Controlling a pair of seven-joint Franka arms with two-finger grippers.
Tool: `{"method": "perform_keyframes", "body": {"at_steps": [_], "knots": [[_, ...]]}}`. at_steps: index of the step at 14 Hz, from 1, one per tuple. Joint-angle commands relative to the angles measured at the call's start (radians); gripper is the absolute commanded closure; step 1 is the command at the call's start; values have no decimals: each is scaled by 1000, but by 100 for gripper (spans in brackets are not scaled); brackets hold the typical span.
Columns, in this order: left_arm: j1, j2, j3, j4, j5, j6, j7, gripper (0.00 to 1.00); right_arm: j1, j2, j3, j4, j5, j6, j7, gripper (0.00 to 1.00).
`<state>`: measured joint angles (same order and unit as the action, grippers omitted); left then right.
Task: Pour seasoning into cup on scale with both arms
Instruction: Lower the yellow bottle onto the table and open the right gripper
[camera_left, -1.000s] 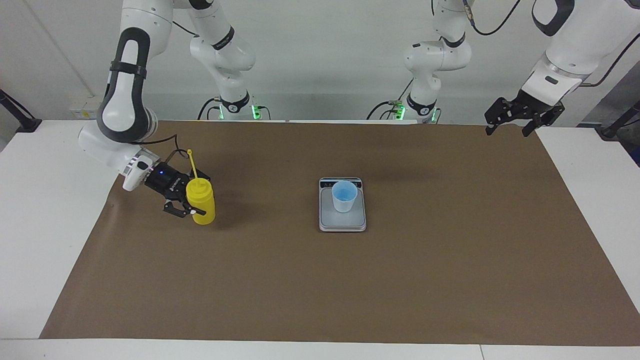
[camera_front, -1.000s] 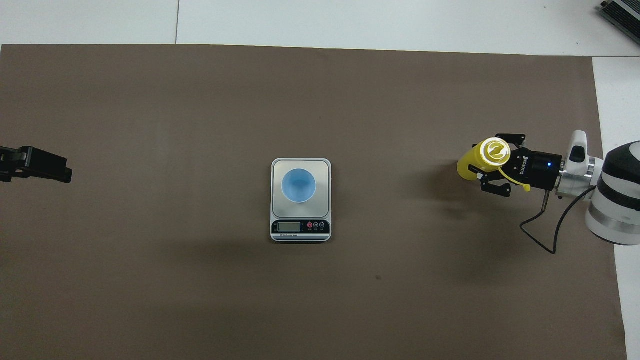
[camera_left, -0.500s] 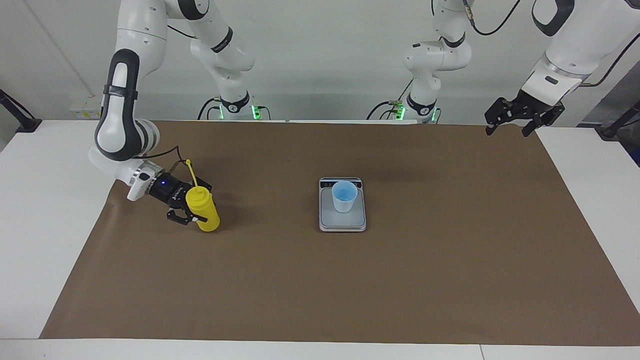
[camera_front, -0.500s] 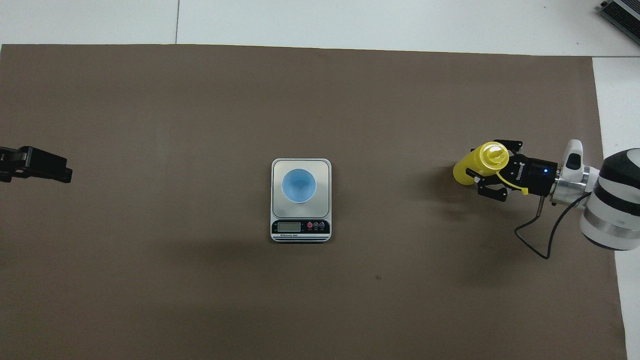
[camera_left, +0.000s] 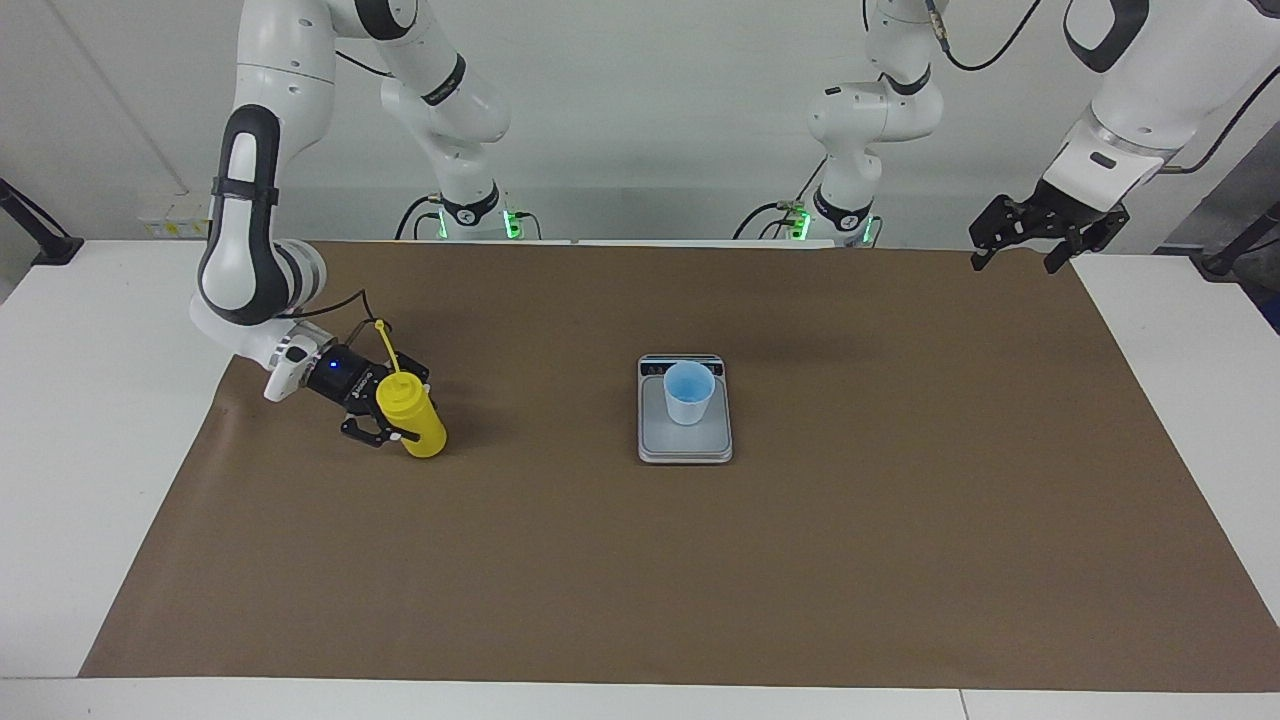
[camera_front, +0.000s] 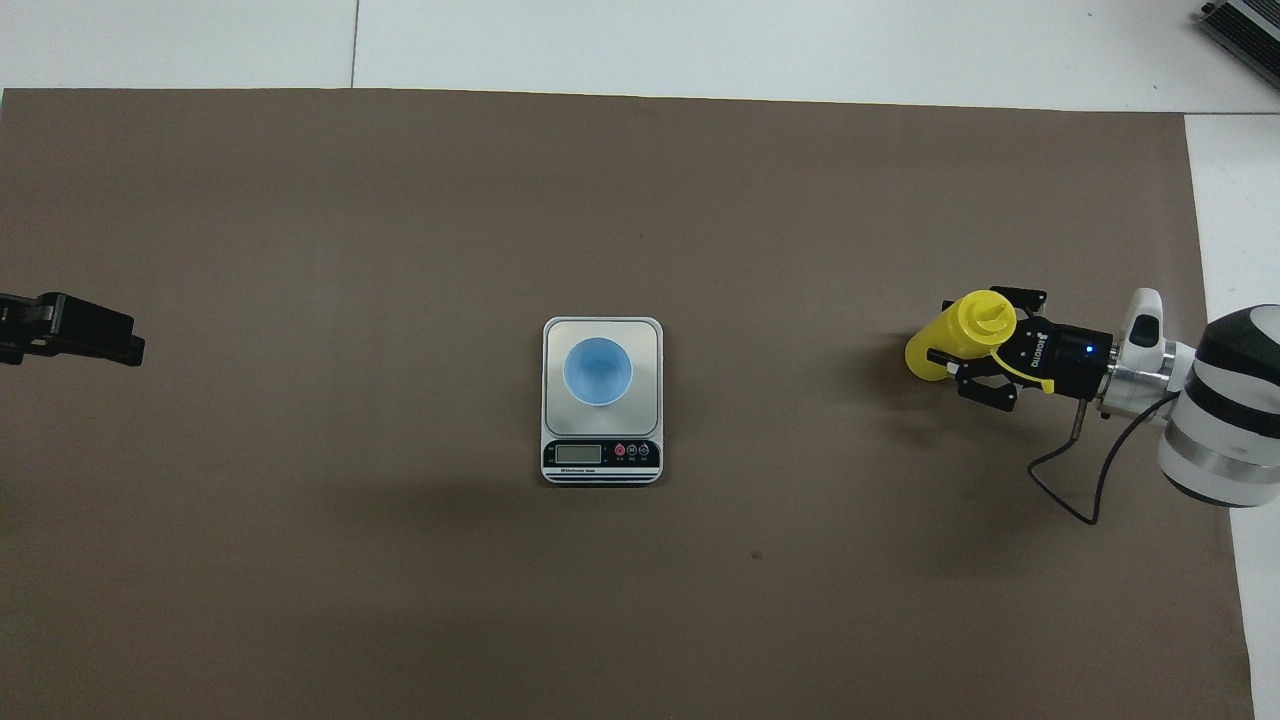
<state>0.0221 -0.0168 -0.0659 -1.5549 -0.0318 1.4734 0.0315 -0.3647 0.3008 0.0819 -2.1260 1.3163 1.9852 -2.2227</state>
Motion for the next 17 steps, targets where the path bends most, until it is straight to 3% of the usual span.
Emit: {"method": "perform_keyframes", "body": {"at_steps": [1, 5, 8, 12, 17], "knots": [[9, -12, -5, -8, 12, -8, -7, 0, -28, -20, 13, -12, 35, -17, -20, 0], [9, -12, -5, -8, 12, -8, -7, 0, -46, -20, 6, -14, 9, -23, -21, 0], [9, -12, -5, -8, 12, -8, -7, 0, -89, -22, 5, -14, -147, -25, -25, 0], [9, -12, -5, -8, 12, -8, -7, 0, -122, -25, 1, -3, -265, -23, -20, 0], [9, -12, -5, -8, 12, -8, -7, 0, -122, -68, -2, 156, -509, -12, 107, 0]]}}
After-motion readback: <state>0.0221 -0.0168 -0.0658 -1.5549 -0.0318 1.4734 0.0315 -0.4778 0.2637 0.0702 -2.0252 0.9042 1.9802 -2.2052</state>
